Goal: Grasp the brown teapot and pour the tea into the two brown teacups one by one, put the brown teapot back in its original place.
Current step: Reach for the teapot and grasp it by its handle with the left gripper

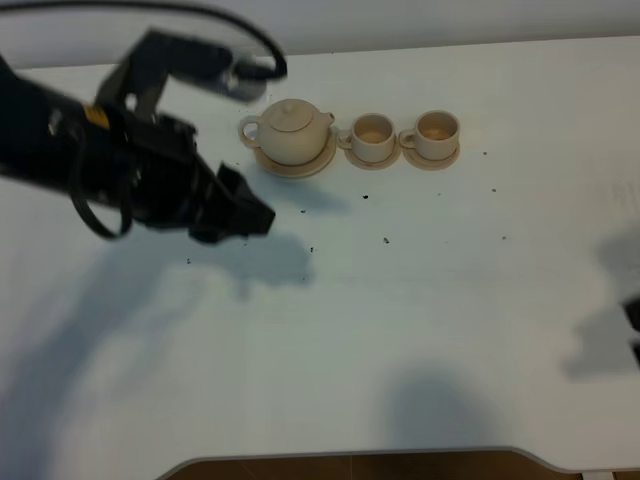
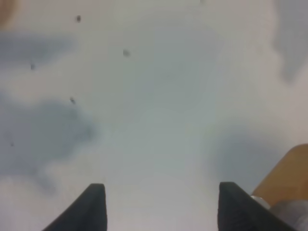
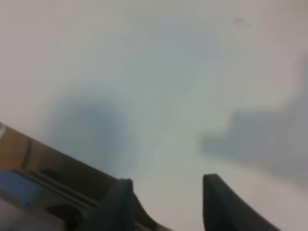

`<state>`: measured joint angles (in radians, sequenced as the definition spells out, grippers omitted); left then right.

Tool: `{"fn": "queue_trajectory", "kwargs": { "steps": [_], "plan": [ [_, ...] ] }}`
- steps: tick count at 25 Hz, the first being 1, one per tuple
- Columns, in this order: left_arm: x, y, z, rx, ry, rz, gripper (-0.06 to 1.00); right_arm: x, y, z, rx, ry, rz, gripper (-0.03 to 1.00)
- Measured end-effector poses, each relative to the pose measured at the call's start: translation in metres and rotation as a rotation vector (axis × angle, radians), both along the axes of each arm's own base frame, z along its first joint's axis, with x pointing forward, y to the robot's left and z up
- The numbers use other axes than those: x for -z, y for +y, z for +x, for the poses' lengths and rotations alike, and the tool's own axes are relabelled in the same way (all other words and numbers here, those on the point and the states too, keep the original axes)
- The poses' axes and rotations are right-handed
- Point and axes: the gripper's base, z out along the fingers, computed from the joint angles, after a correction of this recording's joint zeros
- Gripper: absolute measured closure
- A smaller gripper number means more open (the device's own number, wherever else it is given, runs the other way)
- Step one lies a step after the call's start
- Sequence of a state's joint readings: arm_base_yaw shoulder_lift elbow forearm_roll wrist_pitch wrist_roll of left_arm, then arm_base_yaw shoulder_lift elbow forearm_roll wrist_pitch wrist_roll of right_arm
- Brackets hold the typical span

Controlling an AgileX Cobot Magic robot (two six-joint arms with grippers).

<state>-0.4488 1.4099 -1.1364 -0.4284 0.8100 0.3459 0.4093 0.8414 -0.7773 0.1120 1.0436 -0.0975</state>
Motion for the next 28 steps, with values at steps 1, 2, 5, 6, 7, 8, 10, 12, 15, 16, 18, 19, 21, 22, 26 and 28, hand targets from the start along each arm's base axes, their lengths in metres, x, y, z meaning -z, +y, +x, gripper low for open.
{"fn": "queue_trajectory", "kwargs": {
  "steps": [1, 2, 5, 6, 7, 8, 10, 12, 15, 16, 18, 19, 21, 22, 26, 28],
  "plan": [
    [-0.006, -0.002, 0.004, 0.005, -0.005, -0.002, 0.44, 0.005, -0.005, -0.008, 0.005, 0.000, -0.013, 0.61],
    [-0.009, -0.004, 0.009, 0.007, -0.009, -0.003, 0.44, 0.010, -0.009, -0.015, 0.010, 0.000, -0.022, 0.61],
    [-0.013, -0.011, 0.024, 0.011, -0.018, 0.000, 0.44, 0.023, -0.020, -0.038, 0.015, -0.027, -0.029, 0.61],
    [-0.012, -0.014, 0.030, 0.013, -0.019, 0.008, 0.44, 0.027, -0.023, -0.043, 0.014, -0.035, -0.027, 0.61],
    [-0.011, -0.015, 0.034, 0.014, -0.018, 0.015, 0.44, 0.029, -0.025, -0.049, 0.015, -0.051, -0.021, 0.61],
    [-0.008, -0.018, 0.039, 0.015, -0.012, 0.021, 0.44, 0.031, -0.028, -0.054, 0.014, -0.070, -0.015, 0.61],
    [0.001, -0.022, 0.050, 0.018, 0.004, 0.044, 0.44, 0.037, -0.032, -0.063, 0.005, -0.102, -0.009, 0.61],
    [0.010, -0.025, 0.059, 0.018, 0.022, 0.066, 0.44, 0.044, -0.035, -0.070, -0.001, -0.122, -0.008, 0.61],
    [0.027, -0.029, 0.073, 0.011, 0.050, 0.110, 0.44, 0.046, -0.037, -0.073, -0.002, -0.138, -0.008, 0.61],
    [0.032, -0.030, 0.077, 0.006, 0.057, 0.120, 0.44, 0.046, -0.037, -0.073, -0.003, -0.139, -0.009, 0.61],
    [0.041, -0.032, 0.084, 0.000, 0.060, 0.143, 0.44, 0.046, -0.037, -0.073, -0.003, -0.140, -0.010, 0.61],
    [0.046, -0.032, 0.087, -0.004, 0.063, 0.151, 0.44, 0.046, -0.037, -0.073, -0.003, -0.140, -0.010, 0.61],
    [0.053, -0.033, 0.093, -0.005, 0.067, 0.176, 0.44, 0.046, -0.037, -0.073, -0.003, -0.140, -0.010, 0.61],
    [0.056, -0.034, 0.095, -0.005, 0.071, 0.183, 0.44, 0.046, -0.037, -0.073, -0.003, -0.140, -0.010, 0.61],
    [0.065, -0.035, 0.102, -0.011, 0.078, 0.205, 0.44, 0.045, -0.038, -0.075, 0.001, -0.150, -0.005, 0.61],
    [0.068, -0.036, 0.104, -0.014, 0.082, 0.211, 0.44, 0.044, -0.040, -0.077, 0.029, -0.168, 0.003, 0.61]
  ]
}}
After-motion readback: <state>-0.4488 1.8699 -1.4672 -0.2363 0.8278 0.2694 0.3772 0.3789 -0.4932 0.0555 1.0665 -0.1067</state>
